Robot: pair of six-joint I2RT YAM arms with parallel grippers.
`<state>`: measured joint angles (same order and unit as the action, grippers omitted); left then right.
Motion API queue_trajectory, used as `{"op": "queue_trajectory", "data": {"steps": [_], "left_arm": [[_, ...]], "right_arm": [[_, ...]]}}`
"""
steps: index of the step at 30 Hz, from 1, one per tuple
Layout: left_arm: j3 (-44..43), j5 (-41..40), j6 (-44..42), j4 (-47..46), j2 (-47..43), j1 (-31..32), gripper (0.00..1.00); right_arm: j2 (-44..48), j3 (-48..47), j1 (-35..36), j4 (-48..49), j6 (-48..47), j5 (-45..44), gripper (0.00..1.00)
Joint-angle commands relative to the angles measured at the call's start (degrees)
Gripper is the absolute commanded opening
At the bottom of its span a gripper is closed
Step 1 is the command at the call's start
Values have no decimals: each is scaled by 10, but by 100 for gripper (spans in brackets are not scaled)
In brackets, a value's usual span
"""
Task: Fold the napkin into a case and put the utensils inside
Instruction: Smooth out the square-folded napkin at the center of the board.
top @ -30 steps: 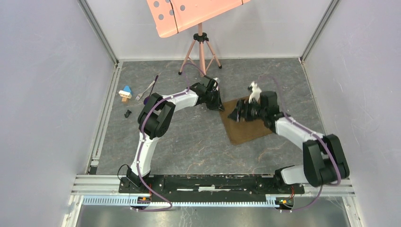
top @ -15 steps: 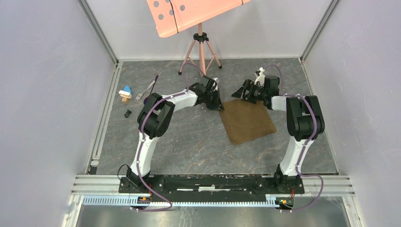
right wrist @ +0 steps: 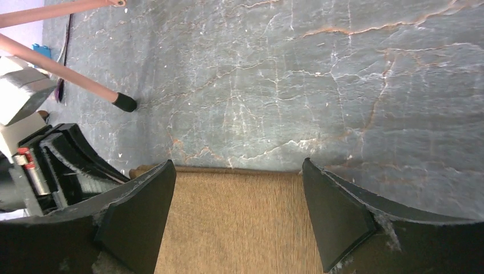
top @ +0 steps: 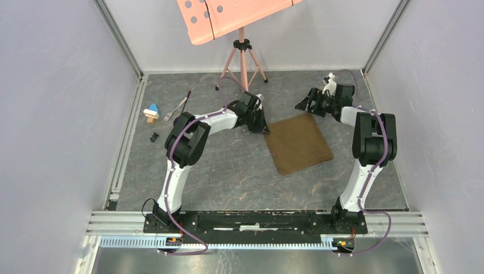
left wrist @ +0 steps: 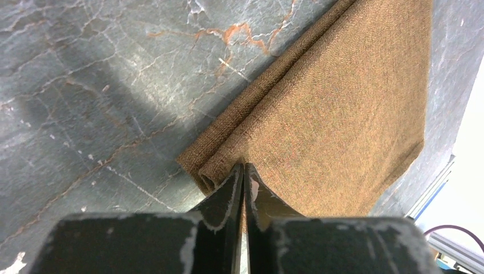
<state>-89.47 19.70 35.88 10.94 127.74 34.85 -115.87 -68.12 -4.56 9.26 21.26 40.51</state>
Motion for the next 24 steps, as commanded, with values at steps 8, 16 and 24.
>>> {"op": "queue_trajectory", "data": {"steps": [8, 16, 24], "left_arm": [[-119, 53, -33, 126, -14, 20, 29], [-167, 31, -56, 163, 39, 9, 28], [-120, -24, -84, 175, 34, 0, 26]], "right_arm": [[197, 132, 1, 5, 27, 0, 90], [257, 215, 0, -50, -2, -20, 98], [308, 277, 0, -98, -47, -95, 98]]}}
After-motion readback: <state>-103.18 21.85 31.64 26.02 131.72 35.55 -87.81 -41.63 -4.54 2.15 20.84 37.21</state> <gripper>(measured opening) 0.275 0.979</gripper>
